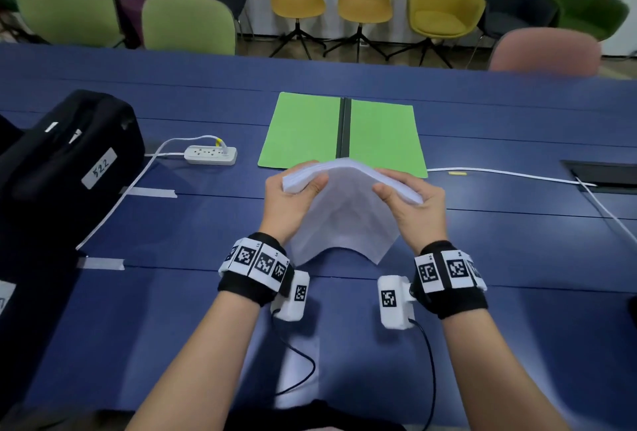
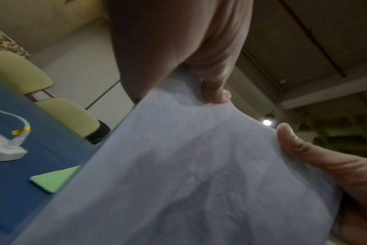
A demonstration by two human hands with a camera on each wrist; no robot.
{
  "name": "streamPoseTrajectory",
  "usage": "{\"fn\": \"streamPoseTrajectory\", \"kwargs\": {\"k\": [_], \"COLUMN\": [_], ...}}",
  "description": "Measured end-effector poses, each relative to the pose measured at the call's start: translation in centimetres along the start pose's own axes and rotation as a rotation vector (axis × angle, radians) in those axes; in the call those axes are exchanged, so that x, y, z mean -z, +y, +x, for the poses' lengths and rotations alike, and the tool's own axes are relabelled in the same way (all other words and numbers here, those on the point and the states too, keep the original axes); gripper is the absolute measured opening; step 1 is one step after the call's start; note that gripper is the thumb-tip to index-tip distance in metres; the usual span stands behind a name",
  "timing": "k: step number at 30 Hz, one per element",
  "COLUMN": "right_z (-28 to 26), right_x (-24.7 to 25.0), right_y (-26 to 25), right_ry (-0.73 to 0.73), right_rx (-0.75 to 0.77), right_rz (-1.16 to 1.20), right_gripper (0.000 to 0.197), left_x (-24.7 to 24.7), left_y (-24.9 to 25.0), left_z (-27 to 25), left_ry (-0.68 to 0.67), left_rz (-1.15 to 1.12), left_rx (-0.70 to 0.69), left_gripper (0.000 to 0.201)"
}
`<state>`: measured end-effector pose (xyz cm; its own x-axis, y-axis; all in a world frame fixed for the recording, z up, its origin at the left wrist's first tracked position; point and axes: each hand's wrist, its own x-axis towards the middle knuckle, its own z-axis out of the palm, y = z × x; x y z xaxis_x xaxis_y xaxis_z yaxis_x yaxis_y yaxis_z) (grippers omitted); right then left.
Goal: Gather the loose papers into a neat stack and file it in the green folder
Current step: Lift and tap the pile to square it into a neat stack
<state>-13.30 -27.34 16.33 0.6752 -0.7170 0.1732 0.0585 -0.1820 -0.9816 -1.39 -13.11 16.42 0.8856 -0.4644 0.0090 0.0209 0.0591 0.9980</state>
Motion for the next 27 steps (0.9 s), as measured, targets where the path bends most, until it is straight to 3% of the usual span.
{"fn": "streamPoseTrajectory", "kwargs": {"k": [4, 7, 9, 11, 13, 16, 17, 20, 23, 25, 27], "right_z": [0.1, 1.1, 1.7, 1.8, 1.7, 1.6, 1.5, 1.4, 1.5, 1.5, 1.5], "right_x": [0.7, 1.7, 1.6, 1.5, 1.8, 3.7, 4.4, 5.7, 5.6, 5.3, 5.0], "right_y": [1.2, -0.9, -1.6, -1.2, 0.1, 1.9, 2.3, 3.1, 4.0, 4.6, 5.3], "right_ry": [-0.028, -0.138, -0.277, -0.338, -0.300, -0.188, -0.150, -0.097, -0.018, 0.031, 0.040], "right_rx": [0.023, 0.126, 0.124, 0.130, 0.150, 0.032, -0.010, -0.093, -0.148, -0.170, -0.199], "right_rz": [-0.372, -0.808, -0.930, -0.851, -0.763, -0.419, -0.322, -0.211, -0.144, -0.052, 0.027], "right_gripper": [0.016, 0.023, 0.026, 0.021, 0.013, 0.015, 0.017, 0.017, 0.027, 0.031, 0.034], "left_x": [0.6, 0.2, -0.7, -1.1, -0.1, 4.7, 6.6, 10.1, 9.5, 8.7, 8.1], "left_y": [-1.7, -0.7, 0.9, 2.0, 1.8, -1.6, -3.0, -5.4, -5.4, -4.6, -4.0], "left_z": [0.5, 0.8, 0.3, -0.1, 0.6, 2.0, 2.3, 2.0, 1.6, 1.7, 1.7], "left_ry": [0.032, -0.019, -0.138, -0.233, -0.293, -0.393, -0.400, -0.377, -0.150, 0.008, 0.020], "left_rz": [0.220, 0.420, 0.575, 0.607, 0.659, 0.976, 0.983, 0.767, 0.455, 0.211, 0.076], "left_rx": [0.029, -0.114, -0.216, -0.256, -0.198, 0.035, 0.134, 0.236, 0.114, 0.024, -0.064], "left_gripper": [0.023, 0.037, 0.027, 0.014, 0.015, 0.026, 0.029, 0.036, 0.013, 0.010, 0.010]}}
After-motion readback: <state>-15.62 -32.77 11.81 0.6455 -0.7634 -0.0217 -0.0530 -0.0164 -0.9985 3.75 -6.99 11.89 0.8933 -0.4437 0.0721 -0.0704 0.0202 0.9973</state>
